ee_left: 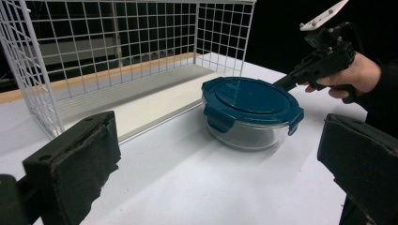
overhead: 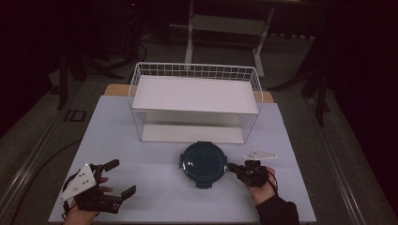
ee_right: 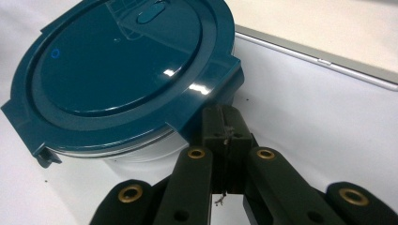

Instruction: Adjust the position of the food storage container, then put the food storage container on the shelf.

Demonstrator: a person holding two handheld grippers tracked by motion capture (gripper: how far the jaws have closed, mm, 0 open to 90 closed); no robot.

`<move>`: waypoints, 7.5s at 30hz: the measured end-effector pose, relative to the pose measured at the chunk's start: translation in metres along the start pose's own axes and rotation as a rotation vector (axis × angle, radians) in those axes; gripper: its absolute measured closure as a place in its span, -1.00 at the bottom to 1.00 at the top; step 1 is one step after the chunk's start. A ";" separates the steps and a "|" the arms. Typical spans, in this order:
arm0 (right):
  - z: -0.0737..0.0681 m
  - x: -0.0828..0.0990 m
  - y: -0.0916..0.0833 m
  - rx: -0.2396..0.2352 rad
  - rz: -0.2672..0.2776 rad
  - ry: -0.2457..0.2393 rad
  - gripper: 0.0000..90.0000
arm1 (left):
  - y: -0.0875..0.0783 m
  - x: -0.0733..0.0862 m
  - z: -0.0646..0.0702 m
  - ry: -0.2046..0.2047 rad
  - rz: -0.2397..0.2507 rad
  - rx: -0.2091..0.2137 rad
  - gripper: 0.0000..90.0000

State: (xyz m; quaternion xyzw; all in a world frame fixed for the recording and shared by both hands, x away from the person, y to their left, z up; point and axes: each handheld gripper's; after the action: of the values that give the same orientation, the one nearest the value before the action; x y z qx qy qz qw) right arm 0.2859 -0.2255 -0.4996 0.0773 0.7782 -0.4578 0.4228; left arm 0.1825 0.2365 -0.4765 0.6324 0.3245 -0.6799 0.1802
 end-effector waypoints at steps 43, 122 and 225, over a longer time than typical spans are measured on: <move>-0.028 -0.020 0.021 -0.103 0.038 -0.042 0.54 | 0.003 -0.001 0.001 0.000 -0.031 -0.009 -1.00; -0.048 -0.020 -0.031 -0.163 0.275 -0.170 -0.66 | 0.150 0.020 -0.072 -0.990 -0.567 0.322 0.15; 0.031 -0.068 0.032 -0.342 0.111 0.243 0.24 | 0.180 -0.031 -0.064 -0.459 -0.269 0.186 0.23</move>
State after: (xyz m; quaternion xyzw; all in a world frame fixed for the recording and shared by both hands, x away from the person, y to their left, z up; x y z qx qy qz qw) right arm 0.3626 -0.2133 -0.4774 0.1018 0.8844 -0.2822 0.3575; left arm 0.3522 0.1437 -0.4840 0.4268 0.2925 -0.8501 0.0981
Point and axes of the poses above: each handheld gripper's, and its own axes: y roughly forward along the jaws, x roughly out of its underside, z roughly to its right, and after that the axes turned 5 degrees about y, right-handed
